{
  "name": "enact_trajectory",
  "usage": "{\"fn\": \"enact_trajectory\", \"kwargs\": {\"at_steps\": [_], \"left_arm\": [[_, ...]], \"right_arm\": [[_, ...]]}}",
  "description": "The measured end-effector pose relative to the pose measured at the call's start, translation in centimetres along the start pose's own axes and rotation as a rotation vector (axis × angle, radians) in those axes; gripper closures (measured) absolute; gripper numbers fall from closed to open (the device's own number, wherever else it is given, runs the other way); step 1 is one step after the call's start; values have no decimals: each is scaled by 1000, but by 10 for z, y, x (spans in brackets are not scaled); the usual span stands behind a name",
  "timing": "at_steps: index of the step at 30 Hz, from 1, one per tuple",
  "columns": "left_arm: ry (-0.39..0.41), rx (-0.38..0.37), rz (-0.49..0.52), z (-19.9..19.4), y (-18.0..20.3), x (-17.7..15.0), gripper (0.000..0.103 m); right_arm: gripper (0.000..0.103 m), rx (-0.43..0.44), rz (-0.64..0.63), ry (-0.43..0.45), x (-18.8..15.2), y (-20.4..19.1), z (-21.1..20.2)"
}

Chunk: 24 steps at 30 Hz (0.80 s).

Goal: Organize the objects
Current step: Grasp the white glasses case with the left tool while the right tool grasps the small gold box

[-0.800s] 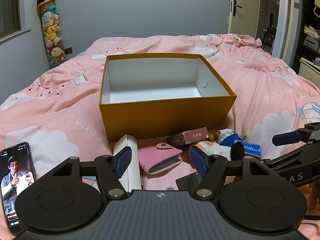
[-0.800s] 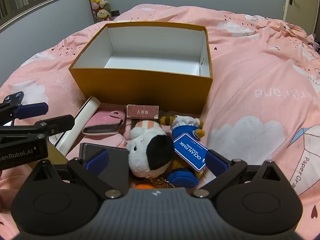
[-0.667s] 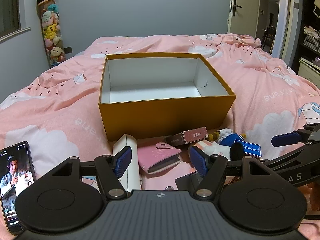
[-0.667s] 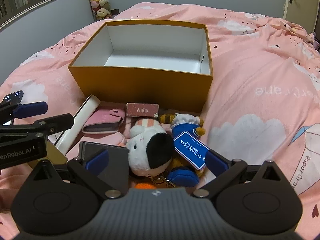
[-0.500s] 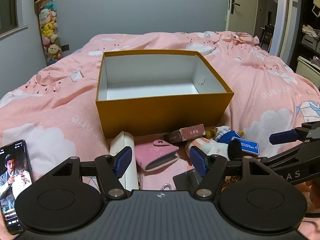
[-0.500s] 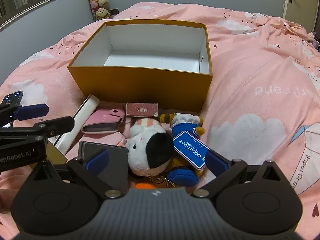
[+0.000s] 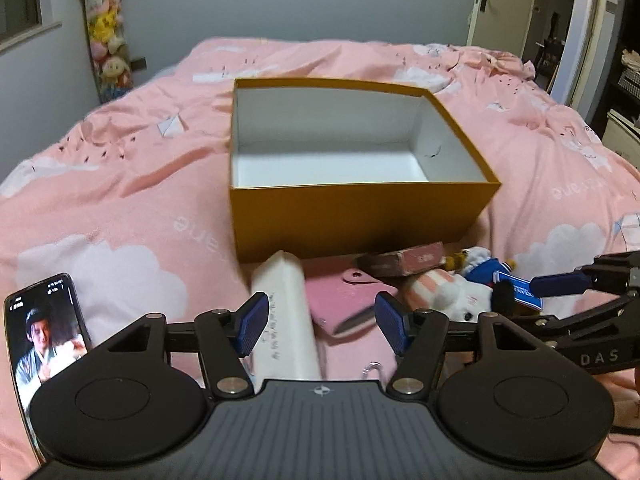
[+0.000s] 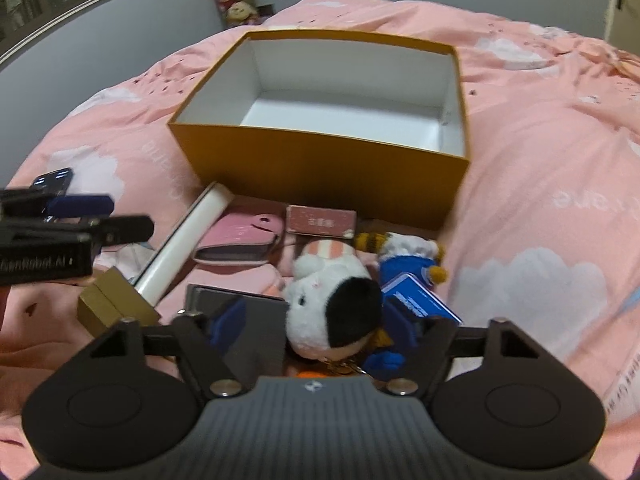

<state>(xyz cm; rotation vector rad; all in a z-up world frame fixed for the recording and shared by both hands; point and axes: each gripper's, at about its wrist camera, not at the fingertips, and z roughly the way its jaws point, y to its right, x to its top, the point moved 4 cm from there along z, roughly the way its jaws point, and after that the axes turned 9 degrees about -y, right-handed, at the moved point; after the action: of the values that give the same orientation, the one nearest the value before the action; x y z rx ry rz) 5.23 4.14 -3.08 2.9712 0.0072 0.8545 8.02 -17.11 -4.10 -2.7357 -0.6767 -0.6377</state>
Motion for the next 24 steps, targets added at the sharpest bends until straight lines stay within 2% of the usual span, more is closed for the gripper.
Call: {"fn": "enact_trajectory", "kwargs": {"at_steps": [2, 3, 6, 9, 13, 19, 24], "left_arm": [[-54, -48, -24, 7, -11, 8, 31], [-79, -67, -36, 10, -16, 11, 31], [-164, -84, -61, 27, -29, 18, 30], [-230, -97, -105, 39, -38, 18, 31], [-246, -121, -93, 33, -40, 14, 31], [-274, -94, -33, 18, -39, 4, 35], [-293, -107, 11, 2, -40, -6, 36]], "right_arm": [[33, 37, -14, -21, 8, -2, 4], [38, 49, -18, -28, 12, -3, 6], [48, 88, -33, -58, 27, -8, 16], [53, 154, -47, -86, 40, -21, 24], [52, 284, -147, -148, 43, -51, 32], [52, 327, -320, -204, 38, -86, 34], [52, 386, -436, -254, 36, -101, 25]]}}
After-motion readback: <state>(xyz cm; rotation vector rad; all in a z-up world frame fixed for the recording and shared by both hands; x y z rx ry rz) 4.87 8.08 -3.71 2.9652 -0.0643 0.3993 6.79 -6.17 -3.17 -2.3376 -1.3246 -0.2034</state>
